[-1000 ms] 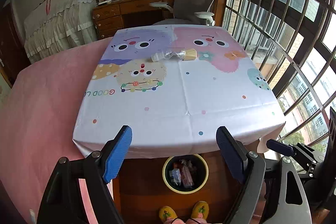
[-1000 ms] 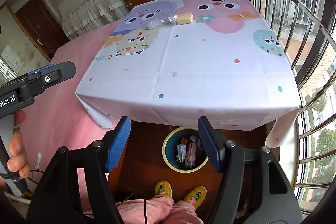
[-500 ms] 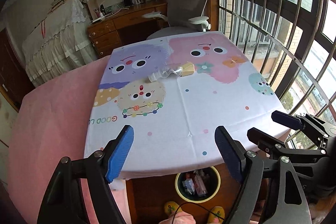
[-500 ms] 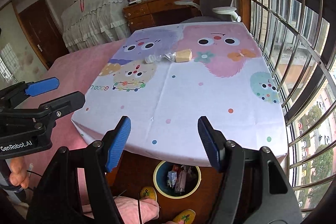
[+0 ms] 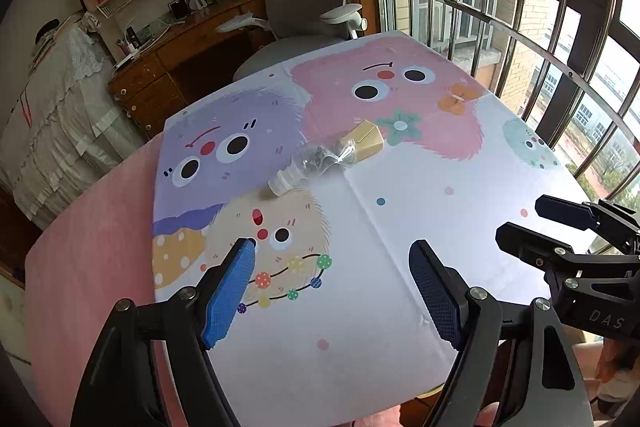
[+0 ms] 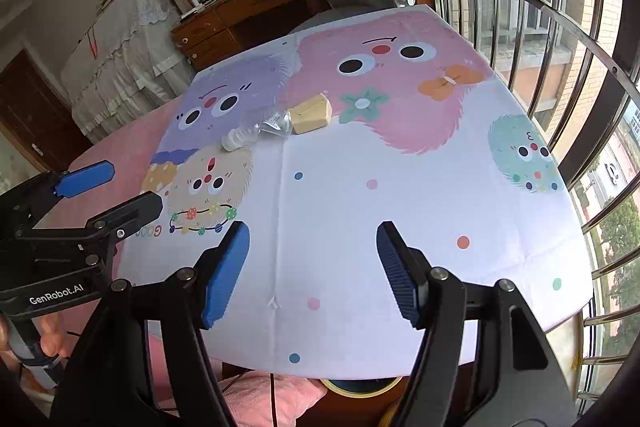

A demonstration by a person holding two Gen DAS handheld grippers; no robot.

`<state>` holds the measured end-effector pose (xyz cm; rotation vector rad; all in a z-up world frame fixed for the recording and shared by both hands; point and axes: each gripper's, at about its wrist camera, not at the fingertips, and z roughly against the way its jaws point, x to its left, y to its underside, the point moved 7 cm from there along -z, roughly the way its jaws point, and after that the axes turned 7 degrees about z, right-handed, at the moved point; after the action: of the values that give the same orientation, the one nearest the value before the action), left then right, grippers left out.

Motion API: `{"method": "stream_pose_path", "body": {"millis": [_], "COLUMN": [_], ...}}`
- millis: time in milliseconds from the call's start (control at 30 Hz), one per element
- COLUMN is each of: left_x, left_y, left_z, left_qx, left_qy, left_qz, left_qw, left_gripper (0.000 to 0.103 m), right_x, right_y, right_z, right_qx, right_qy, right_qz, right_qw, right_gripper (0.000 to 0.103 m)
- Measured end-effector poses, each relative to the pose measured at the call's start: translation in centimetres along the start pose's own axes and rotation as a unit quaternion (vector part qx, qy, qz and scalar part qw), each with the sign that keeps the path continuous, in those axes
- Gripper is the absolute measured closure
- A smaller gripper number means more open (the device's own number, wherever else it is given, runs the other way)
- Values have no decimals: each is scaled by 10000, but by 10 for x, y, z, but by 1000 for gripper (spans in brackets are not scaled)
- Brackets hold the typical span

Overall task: Collect trash
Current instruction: 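Reach and grasp the clear plastic bottle with the left tool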

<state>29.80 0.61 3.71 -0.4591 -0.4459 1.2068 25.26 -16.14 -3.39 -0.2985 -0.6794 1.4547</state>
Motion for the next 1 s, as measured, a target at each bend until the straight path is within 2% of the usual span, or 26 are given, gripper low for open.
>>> {"method": "stream_pose_path", "body": {"millis": [167,467,667,833,933,1000], "left_x": [26,17,8,4,3,3], "left_y": [-35,-65,-79,-87,-90,-90], "left_z": [-63,-166,-217,-249,-263,-269], "left_qx": [172,319,382,483,653,785], "left_qy": [51,112,164,254,432,545], "left_qz": [-613,-1763,-2160,-2264,-2216,-2130], "left_qw": [9980,9838,9755,9725,9720,9724], "left_gripper": [22,22,22,22,33,47], "right_x": [2,-4,-12,-16,-15,-14], "right_y": [-23,-36,-35,-37,-41,-46], "right_z": [-50,-111,-130,-144,-152,-160], "right_qx": [91,224,350,421,463,477], "right_qy": [296,682,806,809,802,756], "right_qz": [-494,-1139,-1224,-1242,-1160,-1092], "right_qw": [9983,9909,9886,9881,9889,9900], "right_gripper": [39,39,39,39,39,40]}}
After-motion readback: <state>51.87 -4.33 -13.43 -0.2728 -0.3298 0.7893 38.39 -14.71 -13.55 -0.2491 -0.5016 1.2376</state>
